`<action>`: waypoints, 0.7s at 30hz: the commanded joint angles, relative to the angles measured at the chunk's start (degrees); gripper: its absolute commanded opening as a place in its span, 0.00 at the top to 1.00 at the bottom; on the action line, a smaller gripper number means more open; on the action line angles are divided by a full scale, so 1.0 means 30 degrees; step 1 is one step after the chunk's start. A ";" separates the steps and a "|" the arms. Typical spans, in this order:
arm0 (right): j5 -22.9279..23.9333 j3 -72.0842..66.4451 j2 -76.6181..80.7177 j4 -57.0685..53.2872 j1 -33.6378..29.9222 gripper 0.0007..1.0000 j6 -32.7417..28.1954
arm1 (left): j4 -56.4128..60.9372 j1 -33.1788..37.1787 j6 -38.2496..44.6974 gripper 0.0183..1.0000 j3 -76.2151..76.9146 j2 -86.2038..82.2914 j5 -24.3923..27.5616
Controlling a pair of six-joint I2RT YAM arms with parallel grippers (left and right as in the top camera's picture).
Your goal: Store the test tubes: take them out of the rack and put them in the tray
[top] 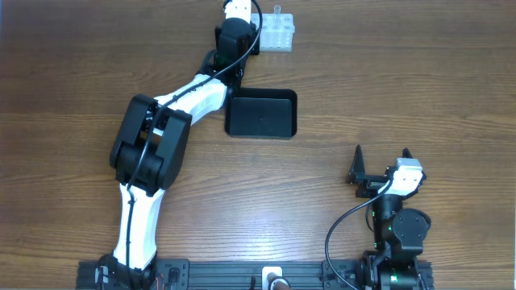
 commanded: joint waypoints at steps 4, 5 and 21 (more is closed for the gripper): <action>-0.0087 -0.0109 -0.0189 -0.0051 0.0124 0.01 0.0160 | 0.0393 0.0124 -0.0138 0.98 0.0291 0.0408 -0.0153; -0.0087 -0.0109 -0.0189 -0.0051 0.0124 0.01 0.0160 | 0.0525 0.0124 -0.0138 0.98 0.0291 0.0408 -0.0153; -0.0087 -0.0109 -0.0189 -0.0051 0.0124 0.01 0.0160 | 0.0240 0.0321 -0.0117 0.98 0.0291 -0.1741 -0.0160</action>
